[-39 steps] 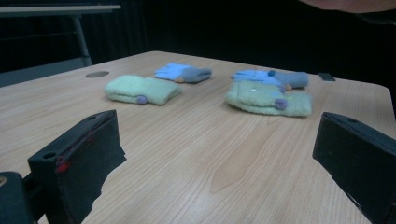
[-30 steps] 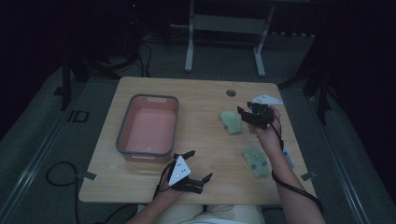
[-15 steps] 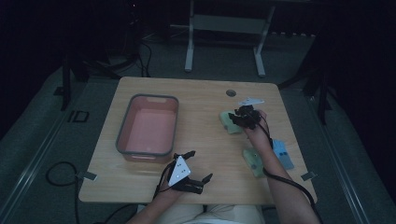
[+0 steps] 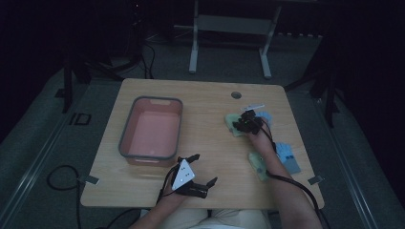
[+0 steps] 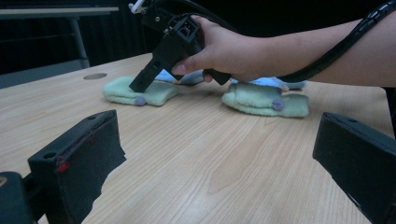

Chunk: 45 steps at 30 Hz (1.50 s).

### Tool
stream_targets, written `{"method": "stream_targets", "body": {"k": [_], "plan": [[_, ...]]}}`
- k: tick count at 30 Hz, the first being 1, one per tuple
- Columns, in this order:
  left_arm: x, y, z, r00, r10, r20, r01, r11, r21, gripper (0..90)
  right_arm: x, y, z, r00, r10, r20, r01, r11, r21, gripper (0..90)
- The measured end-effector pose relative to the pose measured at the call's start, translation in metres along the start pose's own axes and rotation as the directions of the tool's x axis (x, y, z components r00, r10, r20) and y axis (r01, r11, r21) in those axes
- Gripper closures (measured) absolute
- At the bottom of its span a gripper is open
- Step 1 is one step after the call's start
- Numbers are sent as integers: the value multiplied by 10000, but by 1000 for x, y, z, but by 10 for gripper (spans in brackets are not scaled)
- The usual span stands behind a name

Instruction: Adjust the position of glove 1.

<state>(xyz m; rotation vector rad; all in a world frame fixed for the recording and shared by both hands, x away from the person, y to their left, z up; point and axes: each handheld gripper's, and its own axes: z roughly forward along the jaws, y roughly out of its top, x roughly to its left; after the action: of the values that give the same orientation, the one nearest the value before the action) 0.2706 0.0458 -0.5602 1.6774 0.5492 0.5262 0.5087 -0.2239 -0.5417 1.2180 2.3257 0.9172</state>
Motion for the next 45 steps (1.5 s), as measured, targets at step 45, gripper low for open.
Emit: {"method": "stream_targets", "body": {"k": [45], "plan": [[0,0,1,9997,-117,-216,119,9999,54,10,162,-13,-143,9735,1746,1478,-1522,9767,-1514,869]]}}
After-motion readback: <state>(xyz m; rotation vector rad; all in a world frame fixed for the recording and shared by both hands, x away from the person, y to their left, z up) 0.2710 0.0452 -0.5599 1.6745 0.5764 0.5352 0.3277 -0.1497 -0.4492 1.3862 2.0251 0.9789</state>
